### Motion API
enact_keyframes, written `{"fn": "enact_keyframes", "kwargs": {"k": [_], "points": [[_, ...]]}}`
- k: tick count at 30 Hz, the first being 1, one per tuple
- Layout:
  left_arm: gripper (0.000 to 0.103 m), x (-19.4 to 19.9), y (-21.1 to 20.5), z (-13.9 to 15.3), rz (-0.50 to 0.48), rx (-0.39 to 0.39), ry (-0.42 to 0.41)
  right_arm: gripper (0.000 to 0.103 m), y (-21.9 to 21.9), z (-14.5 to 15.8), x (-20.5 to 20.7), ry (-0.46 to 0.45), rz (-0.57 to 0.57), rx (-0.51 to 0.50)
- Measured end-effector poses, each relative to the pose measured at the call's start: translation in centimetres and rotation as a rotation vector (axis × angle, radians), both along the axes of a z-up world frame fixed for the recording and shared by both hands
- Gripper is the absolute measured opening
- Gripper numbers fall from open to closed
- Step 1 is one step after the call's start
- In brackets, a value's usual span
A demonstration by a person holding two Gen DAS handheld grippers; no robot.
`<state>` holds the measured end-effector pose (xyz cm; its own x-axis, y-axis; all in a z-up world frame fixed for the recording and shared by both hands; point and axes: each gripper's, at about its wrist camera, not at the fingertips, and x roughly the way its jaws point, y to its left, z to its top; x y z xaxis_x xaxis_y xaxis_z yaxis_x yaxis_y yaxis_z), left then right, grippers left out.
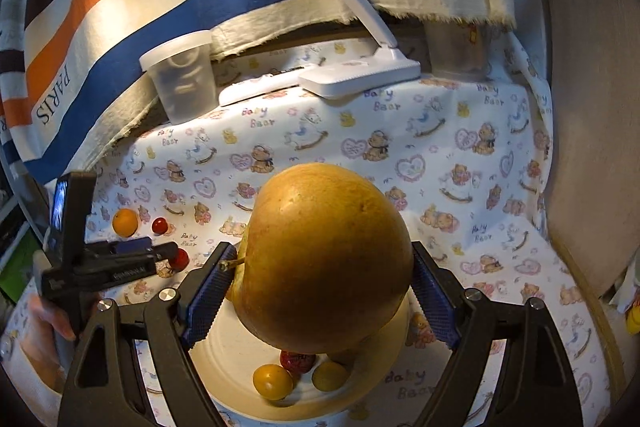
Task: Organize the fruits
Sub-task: 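Carry the red fruit over the plate with the left tool while the right tool holds the apple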
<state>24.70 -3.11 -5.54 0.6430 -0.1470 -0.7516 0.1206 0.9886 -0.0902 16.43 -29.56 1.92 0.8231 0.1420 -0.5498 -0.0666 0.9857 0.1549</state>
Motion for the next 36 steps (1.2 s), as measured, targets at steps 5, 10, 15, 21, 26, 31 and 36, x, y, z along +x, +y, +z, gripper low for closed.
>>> {"fn": "enact_keyframes", "kwargs": {"k": [5, 10, 15, 21, 26, 31, 36], "points": [[0.052, 0.6, -1.4, -0.4, 0.012, 0.070, 0.004, 0.086, -1.1, 0.1, -0.2, -0.003, -0.030, 0.023], [0.026, 0.2, -1.6, -0.5, 0.038, 0.075, 0.012, 0.086, -1.4, 0.6, -0.4, -0.013, -0.037, 0.008], [0.026, -2.3, -0.9, 1.5, 0.067, 0.018, -0.056, 0.086, -2.1, 0.4, -0.4, -0.011, -0.078, -0.007], [0.026, -6.6, -2.5, 3.7, 0.075, -0.061, -0.140, 0.086, -1.8, -0.4, 0.0, 0.008, -0.082, -0.032], [0.026, -7.6, -6.0, 4.5, 0.070, -0.091, -0.148, 0.086, -2.0, -0.5, 0.1, 0.021, -0.065, 0.001], [0.026, -8.2, -9.5, 5.0, 0.022, -0.081, -0.174, 0.086, -2.2, -0.2, -0.4, -0.008, -0.078, -0.010], [0.026, -8.3, -10.1, 4.0, 0.009, -0.046, -0.173, 0.086, -2.4, -0.6, 0.1, 0.004, -0.073, 0.003]]}}
